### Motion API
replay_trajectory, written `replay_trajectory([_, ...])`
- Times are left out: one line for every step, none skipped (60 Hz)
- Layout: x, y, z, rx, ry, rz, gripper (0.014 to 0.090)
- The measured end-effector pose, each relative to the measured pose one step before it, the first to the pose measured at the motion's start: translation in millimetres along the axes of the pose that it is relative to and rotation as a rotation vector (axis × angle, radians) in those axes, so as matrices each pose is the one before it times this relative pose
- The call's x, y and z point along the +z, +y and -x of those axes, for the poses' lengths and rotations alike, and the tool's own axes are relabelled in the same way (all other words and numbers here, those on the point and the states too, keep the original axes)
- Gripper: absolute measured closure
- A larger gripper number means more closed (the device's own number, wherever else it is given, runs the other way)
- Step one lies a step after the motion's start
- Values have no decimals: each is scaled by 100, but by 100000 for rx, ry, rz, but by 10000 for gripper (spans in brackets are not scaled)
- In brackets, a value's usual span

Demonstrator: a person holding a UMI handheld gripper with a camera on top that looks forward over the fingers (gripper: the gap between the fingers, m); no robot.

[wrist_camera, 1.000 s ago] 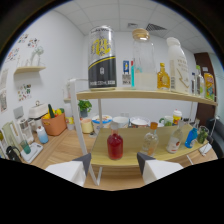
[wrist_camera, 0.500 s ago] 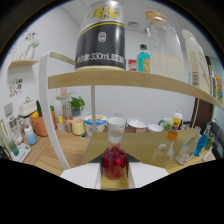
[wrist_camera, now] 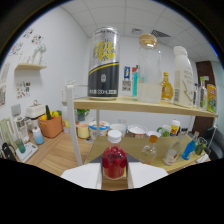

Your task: Make me a cup of Vodka Sunrise.

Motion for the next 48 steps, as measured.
replay_trajectory([-386, 45, -102, 316, -241, 107, 703])
replay_trajectory([-374, 50, -137, 214, -122, 38, 704])
replay_trajectory([-370, 59, -227, 169, 177, -90, 704])
replay_trajectory([-346, 59, -286, 181, 378, -153, 704])
replay_trajectory([-316, 105, -272, 268, 246, -33, 704])
replay_trajectory([-287, 171, -230, 446, 1, 50, 704])
replay_trajectory([-279, 181, -286, 514, -3, 221, 704])
replay_trajectory([-253, 243, -278, 651, 61, 330, 705])
replay_trajectory([-382, 357, -365, 804, -16, 375, 705])
replay_trajectory([-217, 345, -302, 814, 127, 638, 705])
replay_trajectory([-212, 382, -343, 842, 71, 714, 705])
replay_trajectory([-195, 378, -337, 906, 21, 700, 705])
replay_trajectory([-182, 391, -367, 1066, 45, 627, 704])
replay_trajectory([-166, 390, -381, 1151, 43, 620, 705])
replay_trajectory([-148, 369, -393, 1243, 31, 633, 704])
replay_trajectory([-159, 382, -382, 1367, -38, 651, 704])
replay_trajectory([-9, 324, -321, 1477, -238, 795, 705])
replay_trajectory([-100, 382, -386, 2077, -378, 632, 705])
replay_trajectory([-110, 325, -275, 2388, -344, 683, 706])
replay_trajectory([-140, 288, -483, 2839, -454, 546, 704])
replay_trajectory([-58, 270, -250, 3249, -608, 814, 704])
replay_trajectory([-56, 215, -203, 3617, -787, 814, 705])
replay_trajectory([-52, 148, -178, 3919, -861, 718, 704])
replay_trajectory([-43, 73, -149, 3973, -954, 537, 704])
replay_trajectory([-20, 48, -65, 4257, -1198, 397, 704])
replay_trajectory([-1, 10, 217, 4616, -1330, 775, 704])
replay_trajectory([-10, -63, -7, 5013, -1471, 159, 704])
replay_trajectory([-111, -87, -494, 4859, -1495, -250, 704])
replay_trajectory([-22, -82, -53, 5185, -1285, 15, 704])
replay_trajectory([-7, -115, 14, 5304, -1398, 28, 705])
replay_trajectory([-2, -143, 18, 5487, -1515, -46, 705])
replay_trajectory([-9, -154, 75, 5570, -1629, -67, 705])
replay_trajectory([6, -171, 69, 5377, -1520, -190, 705])
replay_trajectory([18, -184, 41, 5105, -1335, -253, 704])
replay_trajectory([11, -214, 0, 4943, -1201, -383, 704])
replay_trajectory([-76, -220, 458, 4901, -854, -81, 705])
replay_trajectory([188, -216, -101, 4382, -1302, -542, 705])
replay_trajectory([10, -54, -157, 4016, -1017, -181, 704])
replay_trajectory([4, -166, -40, 3825, -1156, -293, 705])
replay_trajectory([33, -160, -1, 3804, -1104, -236, 704])
replay_trajectory([-2, -126, 5, 3879, -1197, -155, 706])
replay_trajectory([-11, -92, 64, 4007, -1288, -184, 706])
replay_trajectory([21, -129, 68, 4025, -1260, -218, 706])
replay_trajectory([-16, -147, 64, 3948, -1313, -194, 705])
replay_trajectory([26, -143, 45, 3915, -1333, -178, 705])
replay_trajectory([9, -134, 39, 3926, -1307, -110, 705])
replay_trajectory([96, 144, 764, 4469, -823, 128, 705])
replay_trajectory([31, -124, -4, 3698, -1058, -317, 705])
